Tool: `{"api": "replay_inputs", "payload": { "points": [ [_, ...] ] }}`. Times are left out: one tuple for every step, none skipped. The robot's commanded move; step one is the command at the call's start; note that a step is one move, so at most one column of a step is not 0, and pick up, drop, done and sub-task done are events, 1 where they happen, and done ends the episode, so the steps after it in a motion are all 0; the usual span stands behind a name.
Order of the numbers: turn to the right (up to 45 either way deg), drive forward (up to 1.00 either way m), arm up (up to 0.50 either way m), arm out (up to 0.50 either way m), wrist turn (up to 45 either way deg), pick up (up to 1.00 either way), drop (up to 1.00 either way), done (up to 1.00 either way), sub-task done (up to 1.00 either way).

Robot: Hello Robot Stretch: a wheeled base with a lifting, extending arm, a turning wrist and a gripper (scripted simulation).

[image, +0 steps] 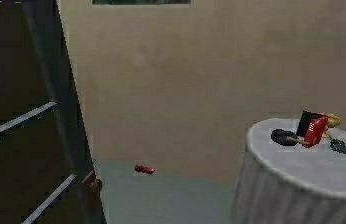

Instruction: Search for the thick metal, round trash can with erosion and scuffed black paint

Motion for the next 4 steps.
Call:
{"api": "replay_inputs", "payload": {
  "points": [
    [0.0,0.6,0.0,0.0,0.0,0.0,0.0,0.0,0.0],
    [15.0,0.0,0.0,0.0,0.0,0.0,0.0,0.0,0.0],
    [0.0,0.15,0.0,0.0,0.0,0.0,0.0,0.0,0.0],
    [-45.0,0.0,0.0,0.0,0.0,0.0,0.0,0.0,0.0]
  ]
}}
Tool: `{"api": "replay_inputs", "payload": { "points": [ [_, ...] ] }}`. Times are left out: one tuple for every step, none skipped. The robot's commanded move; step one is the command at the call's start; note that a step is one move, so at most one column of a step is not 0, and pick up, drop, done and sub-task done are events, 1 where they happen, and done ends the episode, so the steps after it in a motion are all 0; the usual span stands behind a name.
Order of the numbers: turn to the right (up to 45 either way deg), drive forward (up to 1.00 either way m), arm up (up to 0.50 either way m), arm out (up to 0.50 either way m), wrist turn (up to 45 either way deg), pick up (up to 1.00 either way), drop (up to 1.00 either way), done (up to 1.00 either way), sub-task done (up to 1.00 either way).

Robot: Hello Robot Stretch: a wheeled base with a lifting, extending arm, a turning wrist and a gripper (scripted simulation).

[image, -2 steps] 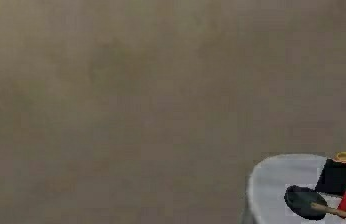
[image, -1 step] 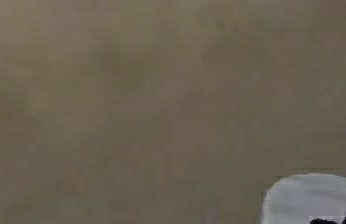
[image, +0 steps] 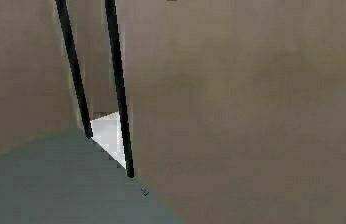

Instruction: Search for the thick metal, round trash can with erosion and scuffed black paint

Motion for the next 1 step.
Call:
{"api": "replay_inputs", "payload": {
  "points": [
    [-42.0,0.0,0.0,0.0,0.0,0.0,0.0,0.0,0.0]
  ]
}}
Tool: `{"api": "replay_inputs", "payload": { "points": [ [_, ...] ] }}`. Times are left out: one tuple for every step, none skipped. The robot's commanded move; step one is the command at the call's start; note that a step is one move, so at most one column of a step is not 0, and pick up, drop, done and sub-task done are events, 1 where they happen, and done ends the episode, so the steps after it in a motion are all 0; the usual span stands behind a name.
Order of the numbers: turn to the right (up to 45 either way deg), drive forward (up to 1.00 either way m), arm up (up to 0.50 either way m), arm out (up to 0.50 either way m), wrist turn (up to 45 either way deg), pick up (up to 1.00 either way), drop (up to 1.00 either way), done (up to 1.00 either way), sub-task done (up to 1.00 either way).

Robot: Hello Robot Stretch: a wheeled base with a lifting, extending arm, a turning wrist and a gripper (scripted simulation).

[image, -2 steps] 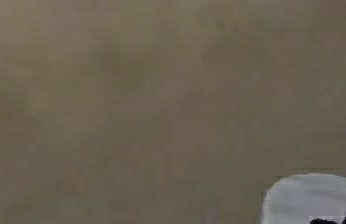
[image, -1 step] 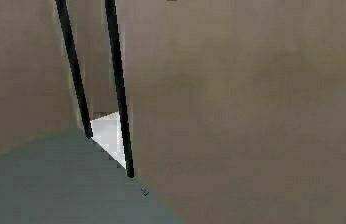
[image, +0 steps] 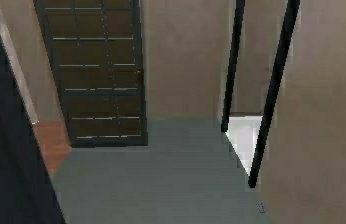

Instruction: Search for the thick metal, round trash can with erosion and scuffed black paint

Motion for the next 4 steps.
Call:
{"api": "replay_inputs", "payload": {
  "points": [
    [0.0,1.0,0.0,0.0,0.0,0.0,0.0,0.0,0.0],
    [-45.0,0.0,0.0,0.0,0.0,0.0,0.0,0.0,0.0],
    [-36.0,0.0,0.0,0.0,0.0,0.0,0.0,0.0,0.0],
    [0.0,1.0,0.0,0.0,0.0,0.0,0.0,0.0,0.0]
  ]
}}
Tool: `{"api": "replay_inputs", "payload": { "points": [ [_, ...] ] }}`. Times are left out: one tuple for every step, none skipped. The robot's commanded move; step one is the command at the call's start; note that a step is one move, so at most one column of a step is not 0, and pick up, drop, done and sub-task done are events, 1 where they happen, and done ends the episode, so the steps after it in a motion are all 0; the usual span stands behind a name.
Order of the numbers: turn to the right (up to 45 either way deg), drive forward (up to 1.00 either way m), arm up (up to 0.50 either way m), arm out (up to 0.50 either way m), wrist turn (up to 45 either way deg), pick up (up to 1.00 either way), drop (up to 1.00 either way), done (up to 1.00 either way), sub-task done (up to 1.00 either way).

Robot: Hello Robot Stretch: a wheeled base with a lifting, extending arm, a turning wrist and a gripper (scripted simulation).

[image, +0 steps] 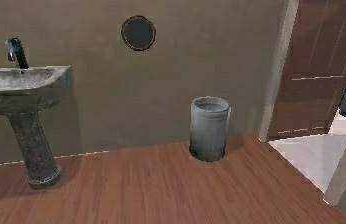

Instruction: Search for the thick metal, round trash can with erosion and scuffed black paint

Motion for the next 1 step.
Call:
{"api": "replay_inputs", "payload": {
  "points": [
    [-3.0,0.0,0.0,0.0,0.0,0.0,0.0,0.0,0.0]
  ]
}}
